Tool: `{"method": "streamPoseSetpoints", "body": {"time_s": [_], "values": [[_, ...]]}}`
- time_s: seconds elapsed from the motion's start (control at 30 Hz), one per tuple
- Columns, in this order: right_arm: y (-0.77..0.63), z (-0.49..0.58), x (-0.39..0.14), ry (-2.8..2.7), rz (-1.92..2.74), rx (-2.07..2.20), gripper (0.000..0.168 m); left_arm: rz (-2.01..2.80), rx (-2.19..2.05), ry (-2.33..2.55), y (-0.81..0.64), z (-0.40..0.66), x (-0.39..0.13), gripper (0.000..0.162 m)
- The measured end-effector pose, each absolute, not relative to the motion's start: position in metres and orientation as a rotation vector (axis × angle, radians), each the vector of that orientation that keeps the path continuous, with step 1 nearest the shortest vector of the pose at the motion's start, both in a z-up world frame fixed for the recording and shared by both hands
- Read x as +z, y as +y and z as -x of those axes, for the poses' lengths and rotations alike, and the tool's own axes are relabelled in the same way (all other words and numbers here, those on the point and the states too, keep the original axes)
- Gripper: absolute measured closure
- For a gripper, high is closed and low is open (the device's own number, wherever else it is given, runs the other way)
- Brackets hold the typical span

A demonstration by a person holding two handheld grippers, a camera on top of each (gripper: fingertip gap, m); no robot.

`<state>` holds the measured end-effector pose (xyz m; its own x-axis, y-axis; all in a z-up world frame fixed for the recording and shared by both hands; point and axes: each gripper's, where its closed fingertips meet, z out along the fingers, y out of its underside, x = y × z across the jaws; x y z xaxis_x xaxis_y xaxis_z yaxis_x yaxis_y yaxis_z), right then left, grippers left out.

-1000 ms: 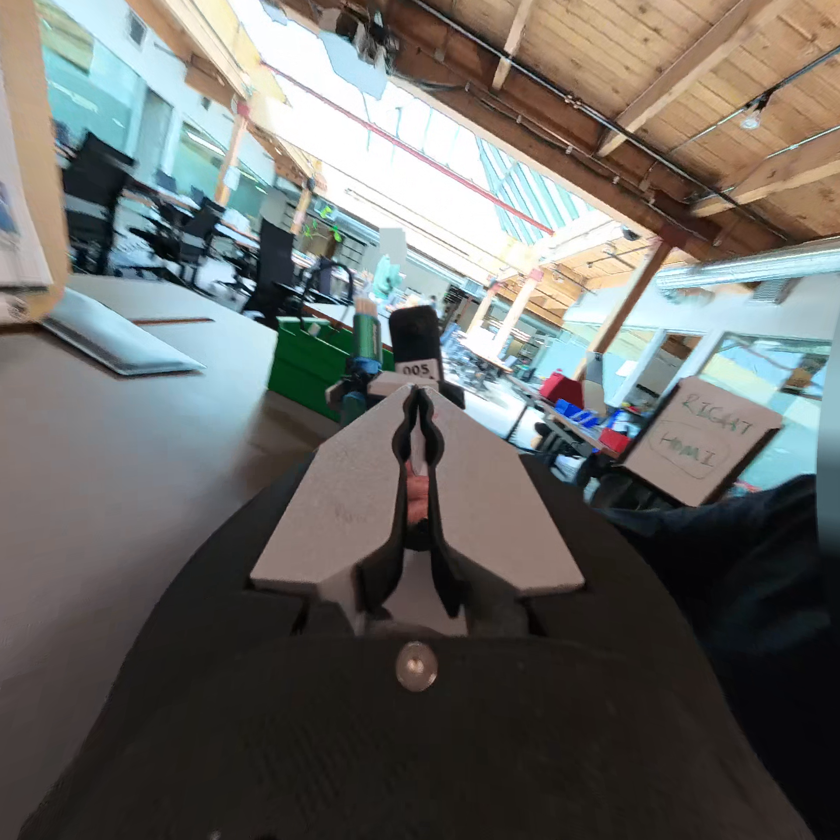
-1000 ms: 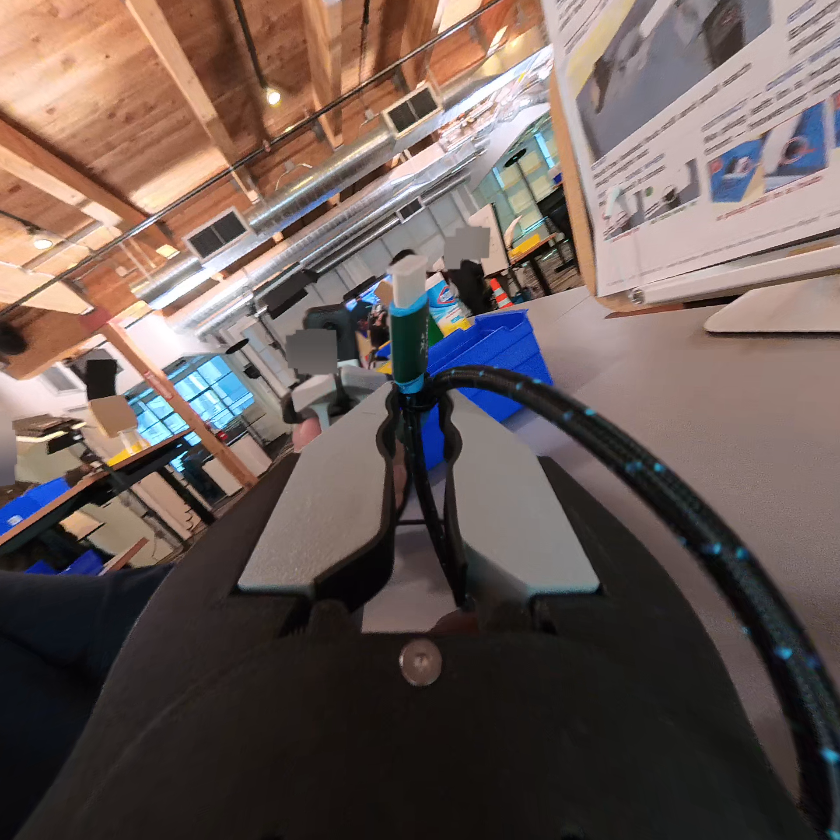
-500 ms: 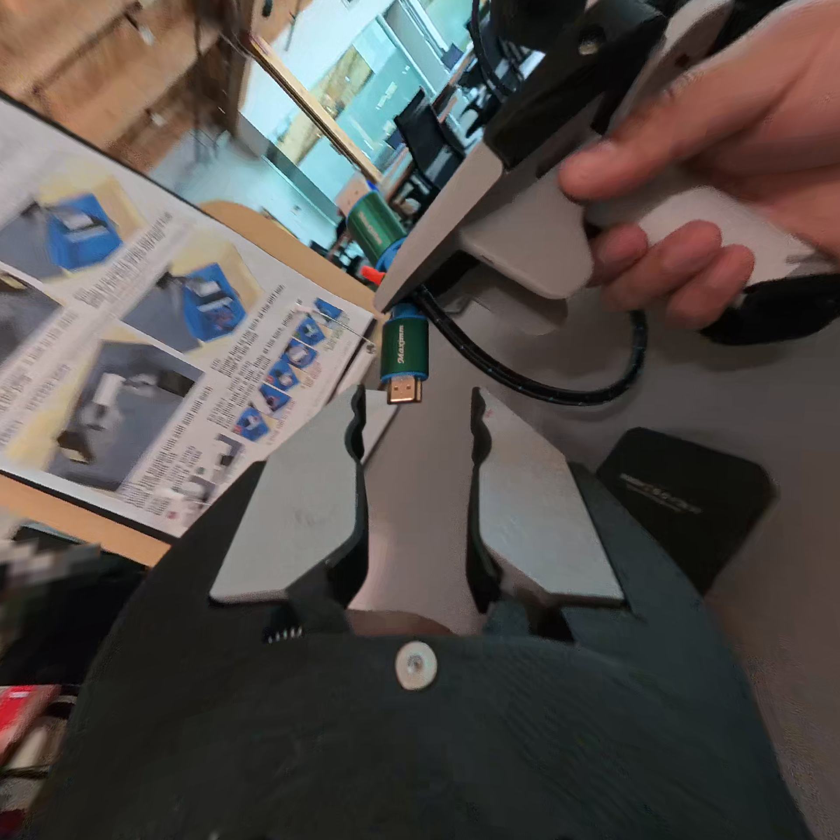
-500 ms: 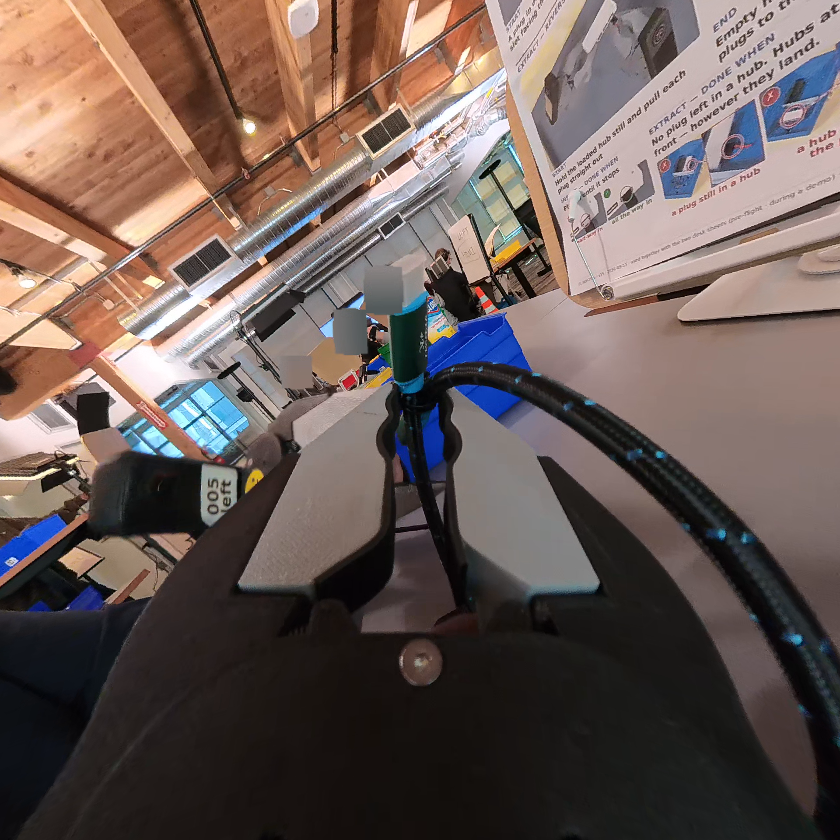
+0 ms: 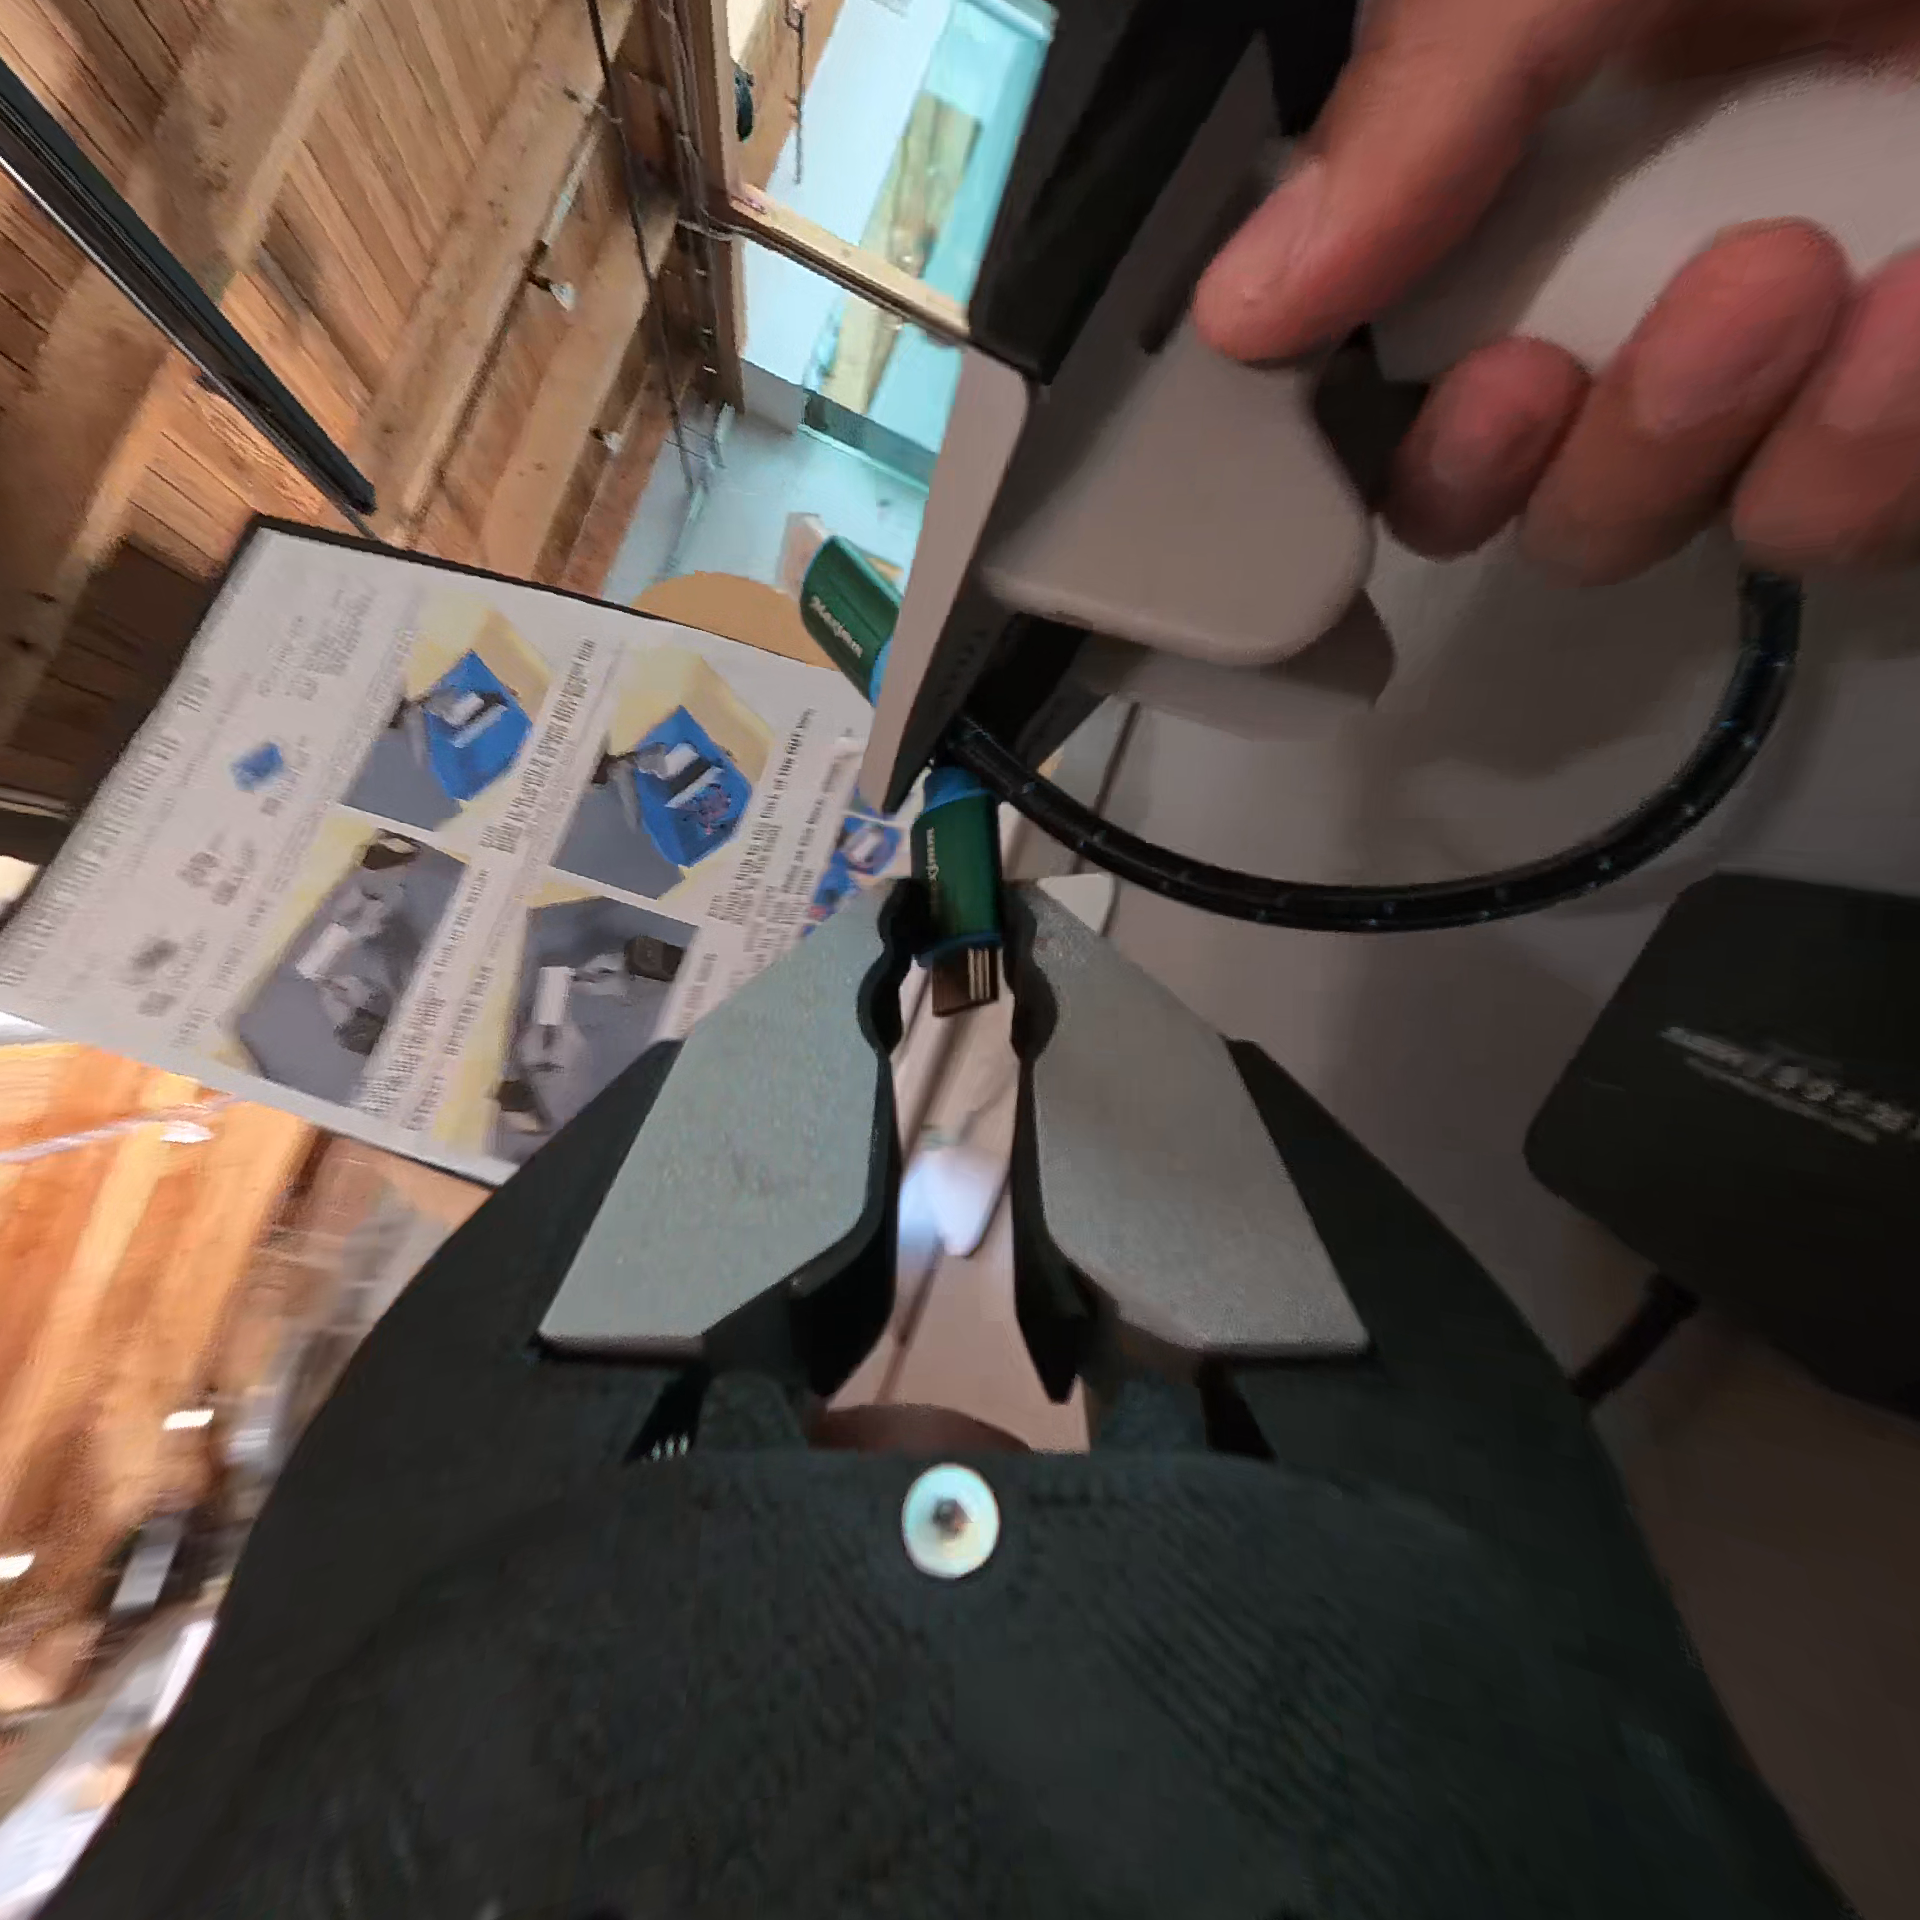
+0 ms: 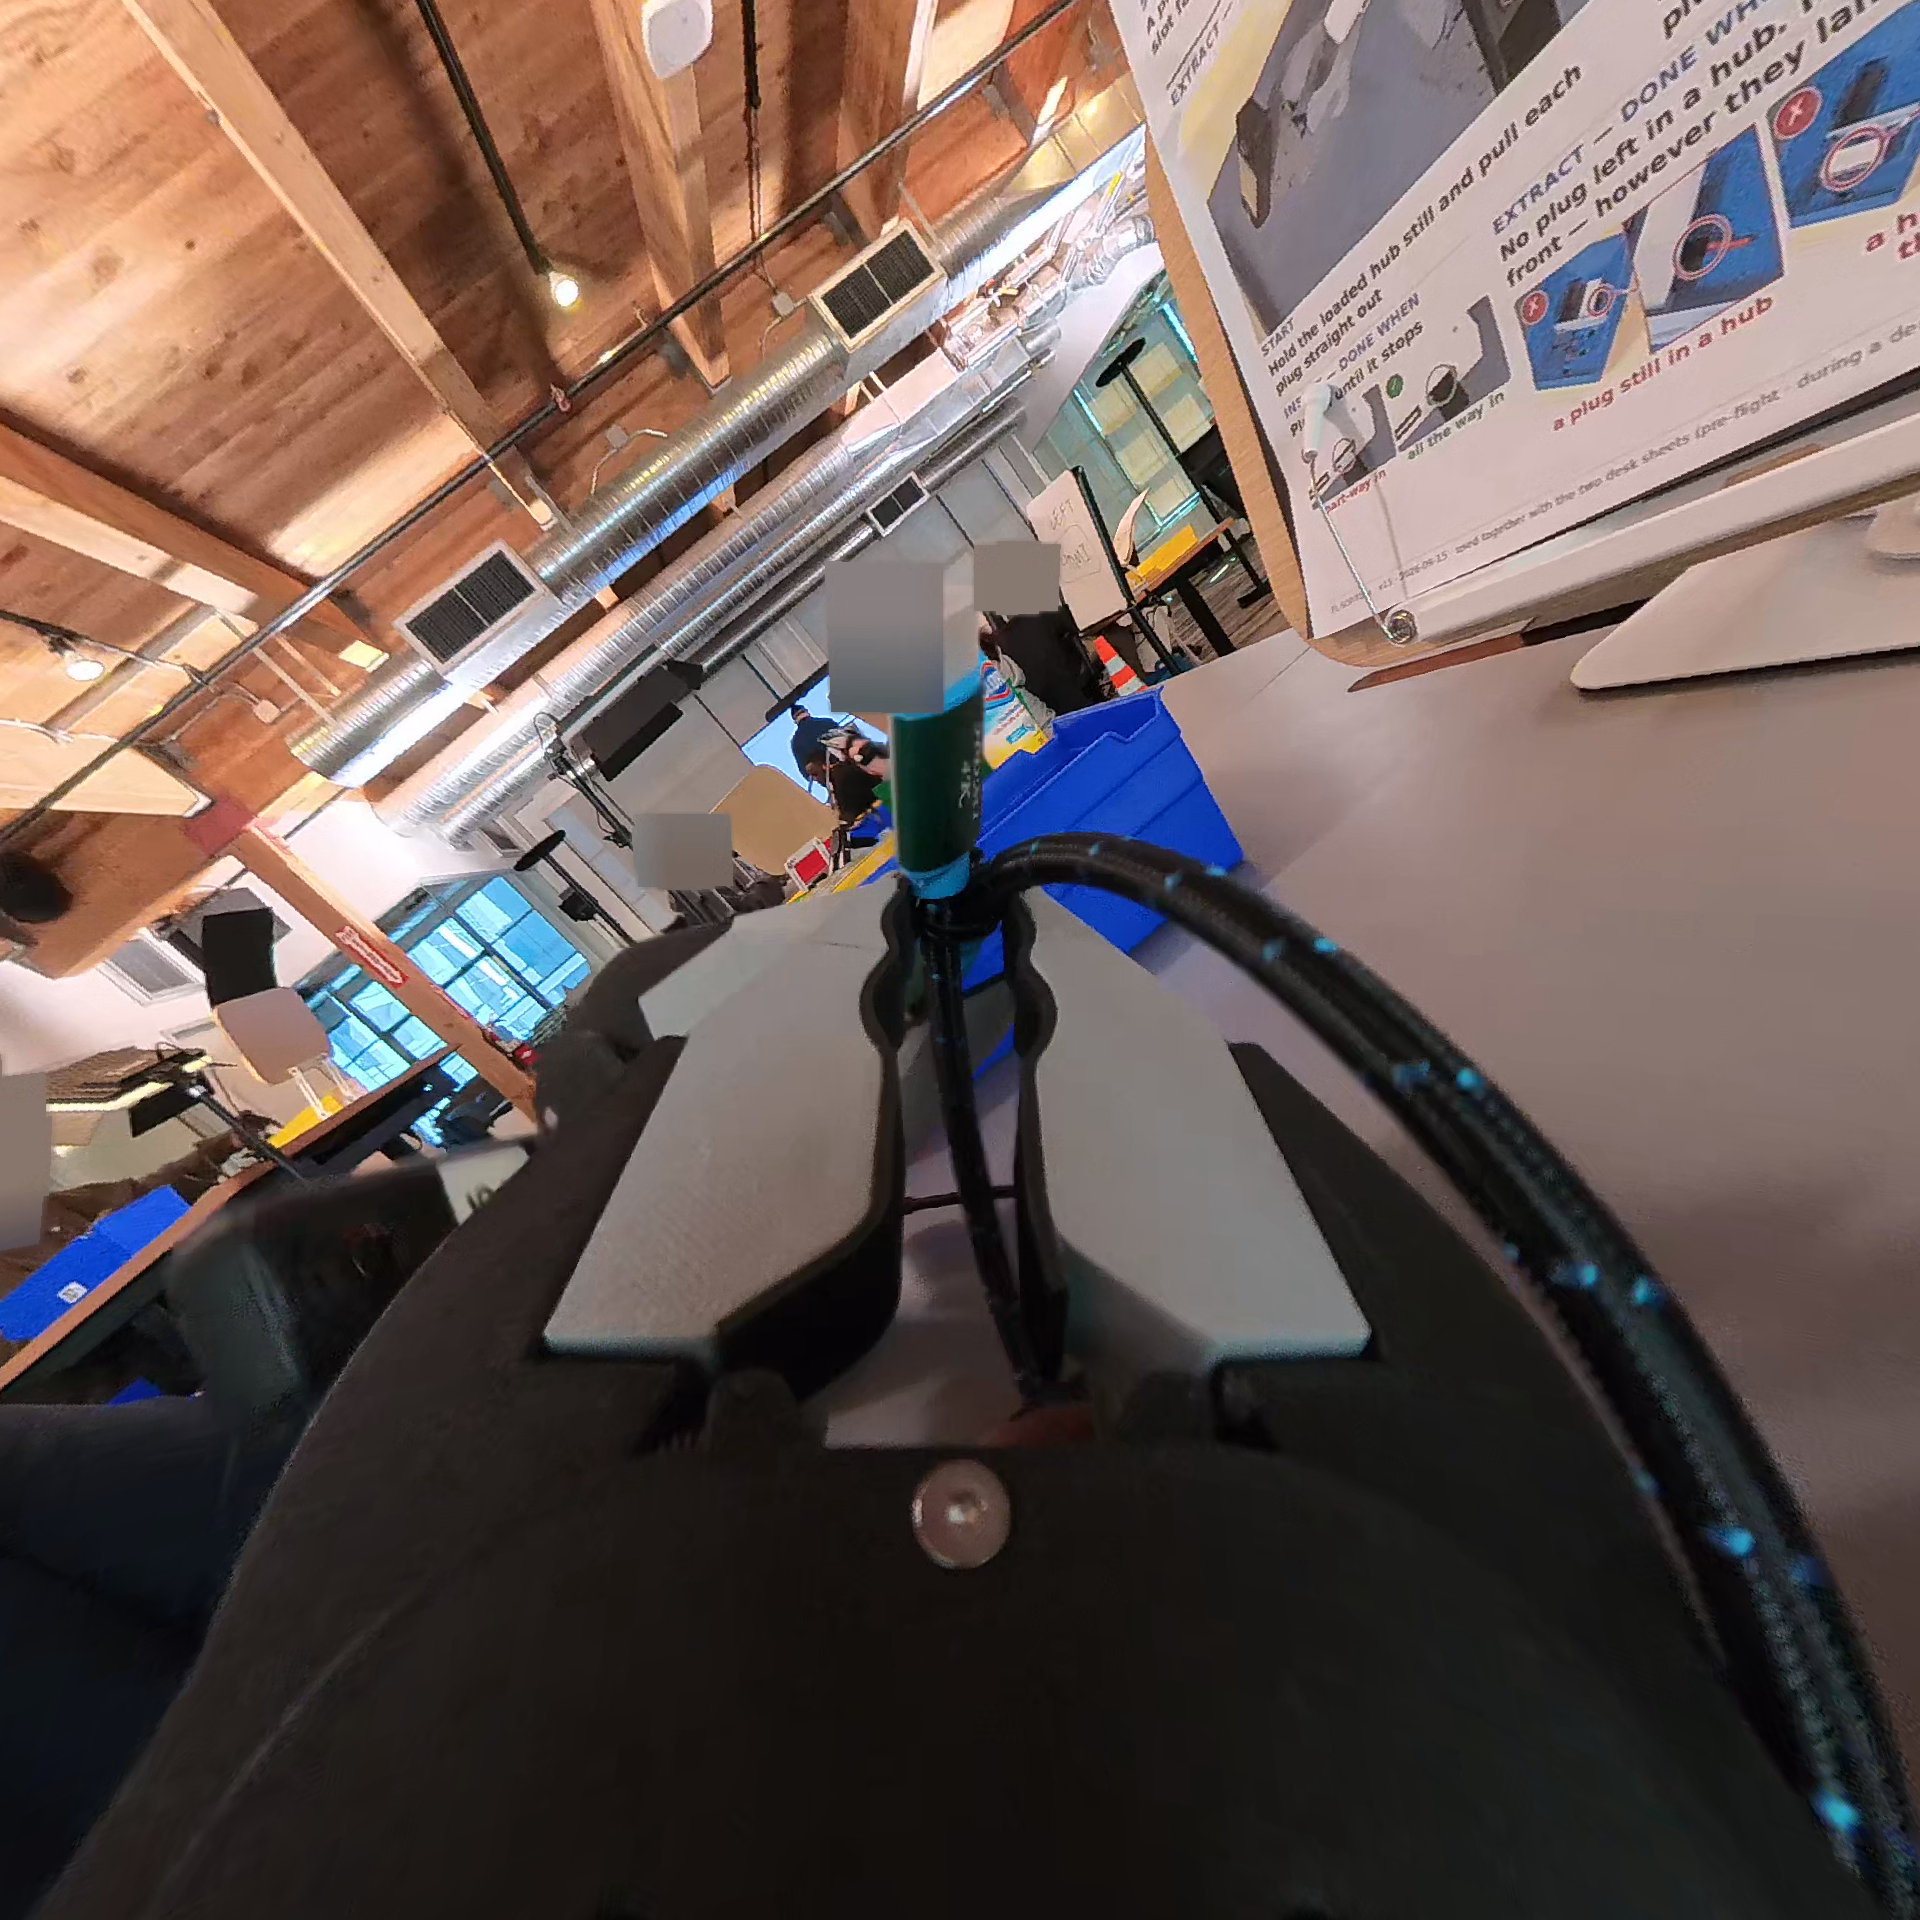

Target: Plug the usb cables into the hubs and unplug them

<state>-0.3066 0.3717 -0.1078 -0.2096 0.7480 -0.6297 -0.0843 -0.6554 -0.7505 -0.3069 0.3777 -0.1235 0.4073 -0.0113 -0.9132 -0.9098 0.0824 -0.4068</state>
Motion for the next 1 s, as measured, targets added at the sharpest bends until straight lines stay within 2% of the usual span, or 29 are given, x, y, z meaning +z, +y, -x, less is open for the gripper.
{"method": "streamPoseSetpoints", "body": {"time_s": [0.03,0.2,0.47,0.8,1.0], "values": [[0.373,0.306,-0.109,-0.798,1.49,1.901,0.155,1.364,0.733,0.902,0.377,0.304,-0.125,0.149],[0.366,0.306,-0.107,-0.874,1.45,1.849,0.155,1.566,0.206,0.768,0.367,0.296,-0.125,0.149],[0.361,0.309,-0.112,-0.913,1.461,1.838,0.155,1.675,-0.159,0.68,0.359,0.296,-0.129,0.15],[0.359,0.307,-0.104,-0.943,1.416,1.767,0.155,1.667,-0.915,0.332,0.353,0.286,-0.121,0.147],[0.362,0.306,-0.105,-0.923,1.427,1.807,0.155,1.644,-0.864,0.33,0.355,0.289,-0.119,0.145]]}}
